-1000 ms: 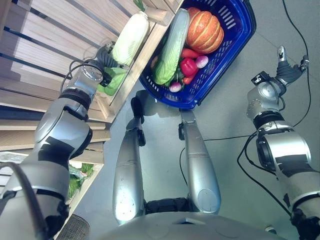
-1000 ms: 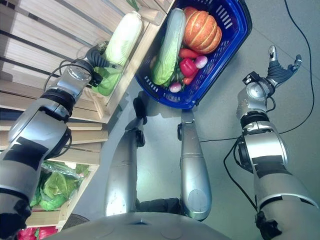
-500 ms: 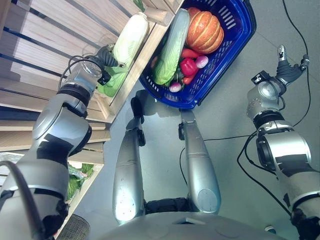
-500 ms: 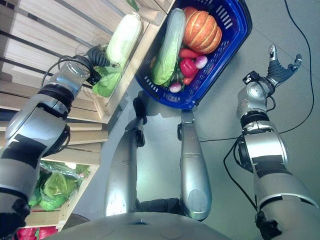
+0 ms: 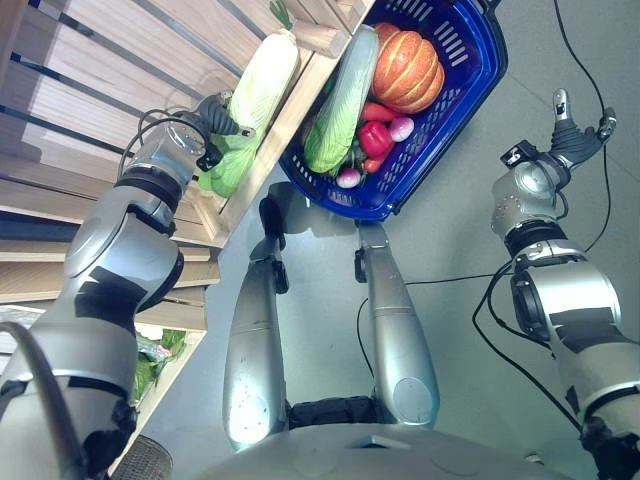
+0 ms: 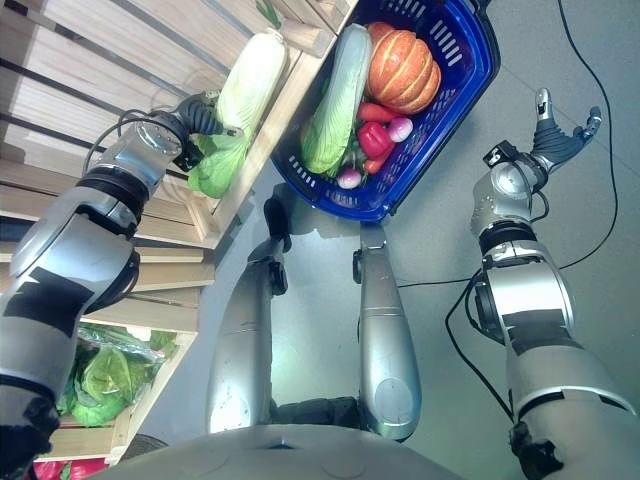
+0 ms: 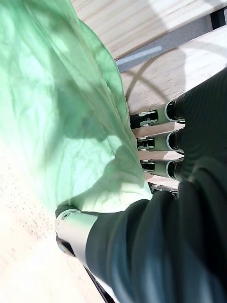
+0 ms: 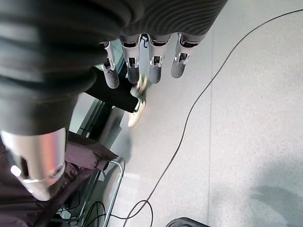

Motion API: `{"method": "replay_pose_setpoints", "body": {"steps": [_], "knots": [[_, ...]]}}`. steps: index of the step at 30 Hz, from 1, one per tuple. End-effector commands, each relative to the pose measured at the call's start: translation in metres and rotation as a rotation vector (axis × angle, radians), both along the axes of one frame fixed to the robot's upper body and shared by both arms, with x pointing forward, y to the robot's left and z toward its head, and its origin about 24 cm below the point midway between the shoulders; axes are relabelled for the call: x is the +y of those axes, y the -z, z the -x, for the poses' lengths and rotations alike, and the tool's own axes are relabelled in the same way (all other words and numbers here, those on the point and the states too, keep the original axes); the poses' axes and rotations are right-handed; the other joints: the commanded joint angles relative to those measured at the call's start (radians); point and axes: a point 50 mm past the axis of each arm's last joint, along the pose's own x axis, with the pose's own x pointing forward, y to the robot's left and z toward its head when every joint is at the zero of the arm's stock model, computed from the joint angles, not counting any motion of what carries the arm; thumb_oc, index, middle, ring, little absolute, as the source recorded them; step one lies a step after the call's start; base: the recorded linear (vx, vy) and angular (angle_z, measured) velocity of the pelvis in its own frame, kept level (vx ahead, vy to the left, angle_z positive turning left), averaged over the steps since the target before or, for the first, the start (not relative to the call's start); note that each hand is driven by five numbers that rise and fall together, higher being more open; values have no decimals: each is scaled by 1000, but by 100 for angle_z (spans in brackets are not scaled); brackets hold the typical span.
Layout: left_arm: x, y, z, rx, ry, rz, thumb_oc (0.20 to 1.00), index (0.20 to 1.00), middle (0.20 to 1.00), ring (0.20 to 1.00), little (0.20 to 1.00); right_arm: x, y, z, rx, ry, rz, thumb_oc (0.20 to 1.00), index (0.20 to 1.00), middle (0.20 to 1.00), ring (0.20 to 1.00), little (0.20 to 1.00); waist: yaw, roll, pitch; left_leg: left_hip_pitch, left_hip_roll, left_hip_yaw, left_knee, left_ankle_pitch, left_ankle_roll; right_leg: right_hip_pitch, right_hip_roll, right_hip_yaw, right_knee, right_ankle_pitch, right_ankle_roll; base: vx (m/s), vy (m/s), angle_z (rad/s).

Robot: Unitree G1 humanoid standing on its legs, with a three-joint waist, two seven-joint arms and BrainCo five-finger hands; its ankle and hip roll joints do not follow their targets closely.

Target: Pick up fruits and vegetables into the basket

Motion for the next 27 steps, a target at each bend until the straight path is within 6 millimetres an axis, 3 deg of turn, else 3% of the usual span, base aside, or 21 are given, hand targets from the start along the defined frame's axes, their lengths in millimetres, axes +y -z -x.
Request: {"method": "replay_pose_setpoints", "body": {"steps": [1,14,20,27], "knots": [[-16,60,11,168,39,137,200,200,200,200,200,-4,0,5,-21,31,29,1000,1000,1000,1000,1000,5,15,-25,17,-22,-6,-94,1,-8,25,40,-76,57,-96,12,0,0,0],[5,40,14,-129,-41,658,200,200,200,200,200,9,-9,5,-116,-58,125,1000,1000,1000,1000,1000,23,23,-25,45,-28,-12,-96,4,-8,48,44,-79,79,-116,5,0,0,0],[10,31,16,-223,-37,791,200,200,200,200,200,17,-18,3,-155,-85,165,1000,1000,1000,1000,1000,30,27,-25,48,-29,-17,-97,5,-9,52,43,-85,85,-125,1,0,0,0],[8,12,19,-356,8,818,200,200,200,200,200,34,-31,3,-233,-213,249,1000,1000,1000,1000,1000,32,29,-25,45,-31,-18,-102,6,-9,47,44,-87,89,-130,-1,0,0,0]]}}
